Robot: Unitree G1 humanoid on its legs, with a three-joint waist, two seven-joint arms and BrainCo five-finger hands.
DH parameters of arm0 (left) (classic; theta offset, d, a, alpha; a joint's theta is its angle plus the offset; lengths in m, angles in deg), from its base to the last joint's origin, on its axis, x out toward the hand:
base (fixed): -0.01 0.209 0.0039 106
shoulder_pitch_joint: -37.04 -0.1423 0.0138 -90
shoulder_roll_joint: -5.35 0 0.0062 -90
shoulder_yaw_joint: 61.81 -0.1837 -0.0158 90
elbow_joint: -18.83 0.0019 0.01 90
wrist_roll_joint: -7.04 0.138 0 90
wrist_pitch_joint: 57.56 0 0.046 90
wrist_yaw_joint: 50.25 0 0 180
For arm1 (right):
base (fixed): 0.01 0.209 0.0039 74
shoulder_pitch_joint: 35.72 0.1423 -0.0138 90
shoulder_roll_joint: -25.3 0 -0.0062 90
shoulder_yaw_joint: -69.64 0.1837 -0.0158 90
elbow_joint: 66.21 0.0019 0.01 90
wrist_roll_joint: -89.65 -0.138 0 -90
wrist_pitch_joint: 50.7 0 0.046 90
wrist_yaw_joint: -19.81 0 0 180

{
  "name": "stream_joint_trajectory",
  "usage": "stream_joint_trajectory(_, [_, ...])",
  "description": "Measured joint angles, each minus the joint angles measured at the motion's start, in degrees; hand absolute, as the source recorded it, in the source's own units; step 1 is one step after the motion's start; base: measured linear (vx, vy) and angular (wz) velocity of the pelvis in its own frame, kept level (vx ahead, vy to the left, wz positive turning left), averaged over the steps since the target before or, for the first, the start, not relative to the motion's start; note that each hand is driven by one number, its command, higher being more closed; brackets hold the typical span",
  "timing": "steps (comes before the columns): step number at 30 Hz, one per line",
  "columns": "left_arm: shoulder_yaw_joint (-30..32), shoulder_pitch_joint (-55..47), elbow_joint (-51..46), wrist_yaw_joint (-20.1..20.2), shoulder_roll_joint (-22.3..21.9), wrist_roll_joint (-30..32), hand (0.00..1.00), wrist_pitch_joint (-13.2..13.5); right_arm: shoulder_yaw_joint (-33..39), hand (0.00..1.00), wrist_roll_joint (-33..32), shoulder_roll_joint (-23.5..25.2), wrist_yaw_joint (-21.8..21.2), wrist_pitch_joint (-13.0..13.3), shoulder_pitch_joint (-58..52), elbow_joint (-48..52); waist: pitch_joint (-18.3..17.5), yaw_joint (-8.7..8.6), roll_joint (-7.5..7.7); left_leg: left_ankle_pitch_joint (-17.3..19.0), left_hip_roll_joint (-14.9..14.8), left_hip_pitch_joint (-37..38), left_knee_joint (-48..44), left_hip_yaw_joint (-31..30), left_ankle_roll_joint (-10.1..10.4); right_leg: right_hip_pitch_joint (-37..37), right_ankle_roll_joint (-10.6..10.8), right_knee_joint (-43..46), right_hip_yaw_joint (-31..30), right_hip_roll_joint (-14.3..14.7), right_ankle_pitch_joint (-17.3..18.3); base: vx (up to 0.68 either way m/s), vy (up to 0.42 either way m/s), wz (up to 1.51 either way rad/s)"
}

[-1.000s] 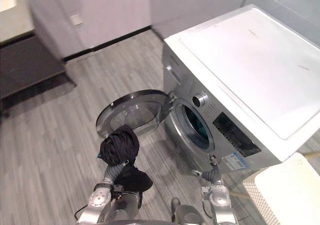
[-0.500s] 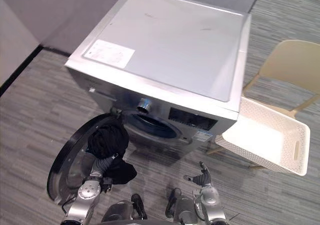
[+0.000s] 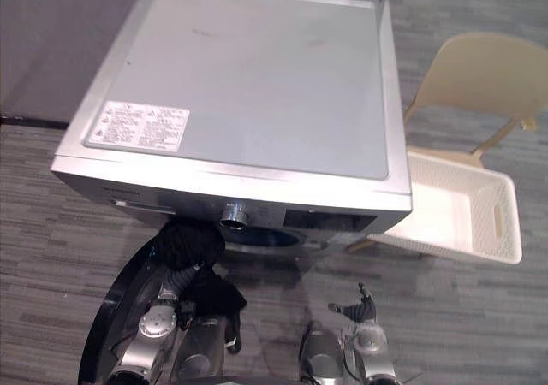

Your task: Pick up the laundry basket with both hands and put the clothes into the washing machine.

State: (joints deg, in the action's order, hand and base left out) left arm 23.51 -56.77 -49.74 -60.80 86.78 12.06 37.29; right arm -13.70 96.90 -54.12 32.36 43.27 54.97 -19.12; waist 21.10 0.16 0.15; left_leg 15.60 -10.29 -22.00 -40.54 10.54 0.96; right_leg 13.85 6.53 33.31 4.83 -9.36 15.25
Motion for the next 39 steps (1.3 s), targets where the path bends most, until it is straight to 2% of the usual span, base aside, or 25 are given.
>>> stream_joint_trajectory(1, [0.0, 1.1, -1.2, -0.7, 0.1, -0.1, 1.00, 0.0, -0.1, 0.00, 0.0, 0.0, 0.2, 0.0, 1.0, 2.1, 1.0, 0.77, 0.05, 1.5, -0.8, -2.2, -2.3, 1.3, -0.2, 4.1, -0.1, 4.0, -1.7, 0.2, 0.5, -0.16, 0.063, -0.72])
stream_joint_trajectory(2, [0.1, 2.9, -2.0, -1.5, 0.1, -0.4, 1.00, 0.0, -0.4, 0.00, -0.1, -0.2, 0.8, 0.0, 2.4, 4.4, 2.1, 0.69, 0.18, 4.0, -1.6, -5.0, -4.8, 2.4, -0.9, 8.5, 0.6, 8.1, -3.0, 0.2, 2.2, -0.17, 0.043, -0.69])
stream_joint_trajectory(3, [0.1, 3.9, -2.2, -1.9, 0.1, -0.5, 1.00, 0.0, -0.8, 0.00, -0.2, -0.3, 1.2, -0.2, 2.8, 5.6, 2.6, 0.70, 0.28, 4.8, -1.9, -6.2, -6.3, 2.6, -1.3, 10.0, 0.7, 9.7, -3.6, 0.2, 3.2, -0.19, 0.008, -0.54])
stream_joint_trajectory(5, [0.3, 8.6, -2.9, -3.7, -0.2, -1.0, 1.00, 0.0, -1.5, 0.00, -1.3, -0.3, 2.4, -0.3, 5.7, 10.7, 5.0, 0.68, 0.68, 9.1, -4.1, -12.9, -15.4, 3.8, -1.9, 18.1, 1.8, 18.0, -5.4, 0.1, 8.2, -0.22, -0.012, -0.52])
stream_joint_trajectory(6, [0.4, 9.6, -3.0, -4.1, -0.4, -1.0, 1.00, 0.0, -1.8, 0.00, -1.5, -0.3, 2.6, -0.3, 6.4, 11.7, 5.4, 0.59, 0.60, 9.7, -4.6, -14.4, -17.4, 3.8, -1.9, 19.9, 1.9, 20.0, -5.9, 0.3, 8.8, -0.24, -0.019, -0.48])
stream_joint_trajectory(8, [0.5, 14.4, -3.2, -6.0, -1.2, -1.7, 1.00, 0.0, -2.2, 0.00, -2.4, 0.4, 4.2, -0.4, 8.7, 17.0, 6.9, 0.39, 0.63, 12.2, -6.8, -22.1, -24.7, 3.7, -1.9, 28.7, 1.7, 28.2, -7.5, 1.1, 11.0, -0.23, -0.045, -0.30])
stream_joint_trajectory(11, [0.8, 18.3, -5.6, -7.5, -2.8, -1.8, 1.00, 0.0, -2.2, 0.00, -2.6, 1.5, 5.8, -0.3, 10.8, 22.6, 8.6, 0.26, 0.94, 13.0, -8.4, -29.7, -30.7, 3.1, -2.5, 37.0, 1.3, 34.7, -8.6, 1.6, 11.7, -0.17, -0.037, -0.19])
stream_joint_trajectory(12, [0.7, 20.8, -6.7, -8.5, -3.4, -1.8, 1.00, 0.0, -2.2, 0.00, -2.7, 2.2, 6.7, -0.3, 12.1, 25.5, 9.2, -0.28, 1.09, 13.2, -9.3, -34.6, -34.0, 2.4, -2.7, 42.1, 1.3, 38.2, -9.0, 2.2, 12.0, -0.15, -0.041, -0.12])
stream_joint_trajectory(15, [1.0, 26.3, -8.2, -10.1, -4.0, -1.8, 1.00, 0.0, -2.3, 0.00, -3.3, 3.3, 8.2, 0.2, 13.9, 29.8, 10.2, -0.81, 1.10, 14.0, -10.1, -42.9, -40.4, 1.2, -3.3, 50.7, 1.5, 45.4, -10.0, 2.5, 13.5, -0.13, -0.063, -0.04])
stream_joint_trajectory(19, [3.2, 34.0, -10.7, -13.1, -3.5, -1.7, 1.00, -0.6, -2.0, 0.00, -3.6, 3.6, 8.9, 0.8, 14.8, 31.9, 10.3, -1.16, 1.14, 14.4, -11.0, -50.4, -45.8, 0.0, -3.5, 58.5, 1.6, 51.4, -11.0, 3.3, 14.3, -0.10, -0.087, -0.05])
stream_joint_trajectory(22, [5.1, 42.0, -13.3, -16.8, 0.9, -0.8, 1.00, -0.9, -2.2, 0.00, -3.9, 4.0, 9.0, 2.3, 14.5, 33.8, 10.3, -2.38, 1.16, 14.4, -11.0, -54.5, -48.6, -1.1, -3.5, 62.3, 1.4, 54.7, -11.1, 3.4, 14.7, -0.06, -0.077, 0.05])
stream_joint_trajectory(25, [4.9, 51.2, -15.3, -21.6, 7.1, 2.0, 1.00, -1.2, -2.1, 0.00, -3.9, 3.8, 9.0, 4.6, 13.1, 36.2, 10.3, -2.95, 1.16, 14.3, -10.9, -57.7, -49.9, -2.2, -3.1, 64.9, 1.3, 56.5, -10.8, 3.3, 14.7, -0.04, -0.064, 0.07])
stream_joint_trajectory(27, [3.6, 56.8, -15.5, -24.6, 9.9, 4.5, 1.00, -1.9, -2.1, 0.00, -3.9, 3.8, 9.0, 5.1, 12.5, 37.0, 10.3, -3.22, 1.16, 14.0, -10.8, -59.2, -50.1, -2.8, -3.0, 65.9, 1.2, 56.8, -10.2, 3.2, 14.7, -0.01, -0.050, 0.09])
stream_joint_trajectory(29, [-0.3, 63.2, -15.3, -27.9, 13.7, 9.7, 1.00, -4.3, -2.1, 0.00, -3.9, 3.8, 8.9, 6.7, 12.6, 37.1, 10.5, -3.36, 1.43, 13.5, -10.7, -60.4, -50.4, -3.3, -3.6, 66.6, 1.2, 57.1, -9.8, 3.1, 14.7, 0.02, -0.048, 0.07])
stream_joint_trajectory(33, [-8.0, 73.6, -11.6, -29.6, 18.0, 18.4, 1.00, -8.4, -2.2, 0.00, -4.0, 3.8, 8.5, 8.7, 12.6, 37.5, 10.8, -4.45, 2.11, 13.0, -9.8, -62.1, -50.7, -3.7, -4.1, 67.8, 1.1, 57.6, -9.3, 2.3, 14.8, 0.04, -0.030, 0.09])
stream_joint_trajectory(34, [-8.7, 75.0, -10.8, -29.7, 18.3, 19.5, 0.00, -8.9, -2.2, 0.00, -4.1, 3.8, 8.4, 9.0, 12.6, 37.5, 10.8, -4.62, 2.11, 13.0, -9.6, -62.4, -50.7, -3.8, -4.1, 67.9, 1.1, 57.6, -9.3, 2.3, 14.8, 0.05, -0.019, 0.07])
stream_joint_trajectory(36, [-9.4, 79.2, -8.7, -29.8, 18.6, 22.3, 0.00, -10.3, -2.2, 0.00, -4.5, 3.8, 8.3, 9.5, 12.6, 37.5, 10.9, -4.86, 2.27, 13.0, -9.6, -62.8, -50.7, -4.0, -4.1, 68.1, 1.1, 57.5, -9.0, 2.2, 14.8, 0.04, -0.014, 0.02])
stream_joint_trajectory(39, [-9.4, 80.9, -6.0, -29.6, 18.7, 22.6, 0.00, -10.8, -2.2, 0.00, -4.5, 3.6, 7.6, 9.6, 12.6, 37.5, 10.9, -4.82, 2.28, 12.8, -9.4, -63.3, -50.7, -4.6, -3.9, 68.1, 1.1, 57.5, -8.4, 2.1, 14.8, 0.02, -0.014, 0.02])
